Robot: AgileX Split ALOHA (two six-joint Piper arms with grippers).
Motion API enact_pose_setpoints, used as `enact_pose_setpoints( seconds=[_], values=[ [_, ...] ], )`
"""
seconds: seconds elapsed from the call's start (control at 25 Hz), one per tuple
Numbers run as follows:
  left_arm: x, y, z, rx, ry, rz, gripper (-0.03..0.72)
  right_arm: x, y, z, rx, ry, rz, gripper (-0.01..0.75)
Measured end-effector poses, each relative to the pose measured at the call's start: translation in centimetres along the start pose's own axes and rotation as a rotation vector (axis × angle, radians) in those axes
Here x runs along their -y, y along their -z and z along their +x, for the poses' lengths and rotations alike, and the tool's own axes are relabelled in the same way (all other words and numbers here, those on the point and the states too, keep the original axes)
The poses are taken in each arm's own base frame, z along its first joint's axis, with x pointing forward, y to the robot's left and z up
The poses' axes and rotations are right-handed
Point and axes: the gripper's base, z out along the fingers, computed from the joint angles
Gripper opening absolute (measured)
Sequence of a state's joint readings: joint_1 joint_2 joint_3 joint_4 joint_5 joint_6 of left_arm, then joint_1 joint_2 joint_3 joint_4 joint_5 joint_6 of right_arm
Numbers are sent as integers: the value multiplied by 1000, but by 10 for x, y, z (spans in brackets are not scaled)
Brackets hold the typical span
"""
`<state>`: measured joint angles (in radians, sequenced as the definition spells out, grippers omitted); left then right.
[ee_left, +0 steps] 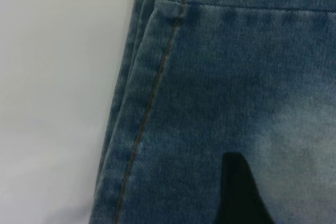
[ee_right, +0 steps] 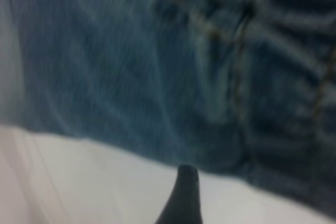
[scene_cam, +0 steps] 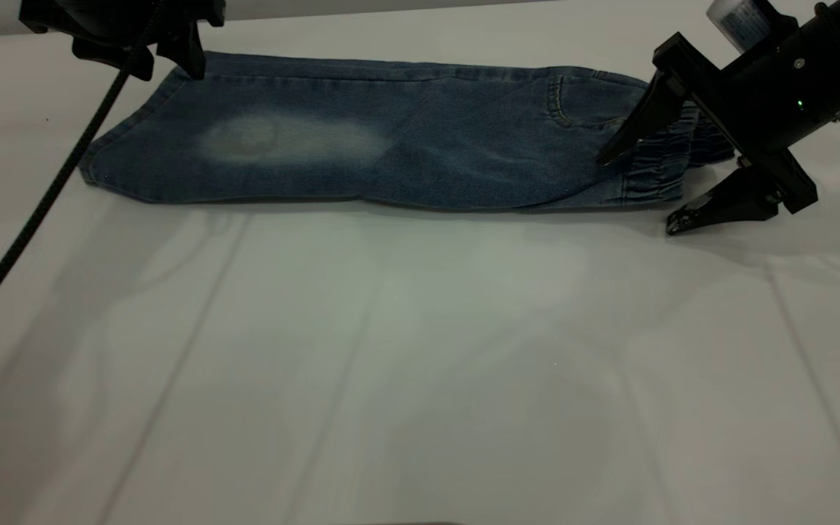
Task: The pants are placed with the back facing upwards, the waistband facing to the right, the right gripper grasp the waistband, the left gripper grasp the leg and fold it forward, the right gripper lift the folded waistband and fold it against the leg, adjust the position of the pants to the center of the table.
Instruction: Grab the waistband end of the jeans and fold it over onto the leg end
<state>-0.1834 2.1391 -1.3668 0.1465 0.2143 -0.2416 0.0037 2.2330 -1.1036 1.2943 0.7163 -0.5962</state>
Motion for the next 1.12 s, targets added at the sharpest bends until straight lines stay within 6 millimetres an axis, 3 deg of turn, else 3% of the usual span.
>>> enact_pose_setpoints(
  seconds=[0.24, 0.48, 0.64, 0.84, 1.12],
  values=[
    [0, 0, 2, -23, -1, -5, 398, 3, -10, -6, 48, -90, -69, 583],
    [7, 0, 6, -59, -16, -3, 398, 8, -8, -16, 131, -60, -93, 520],
    [18, 1, 8, -62, -51, 12, 398, 18, -2, -25, 166, -72, -86, 386],
    [44, -1, 14, -63, -150, 50, 398, 18, -1, -25, 158, -26, -97, 92],
    [90, -26, 42, -65, -240, 127, 398, 9, 3, -21, 117, 62, -187, 71]
  ],
)
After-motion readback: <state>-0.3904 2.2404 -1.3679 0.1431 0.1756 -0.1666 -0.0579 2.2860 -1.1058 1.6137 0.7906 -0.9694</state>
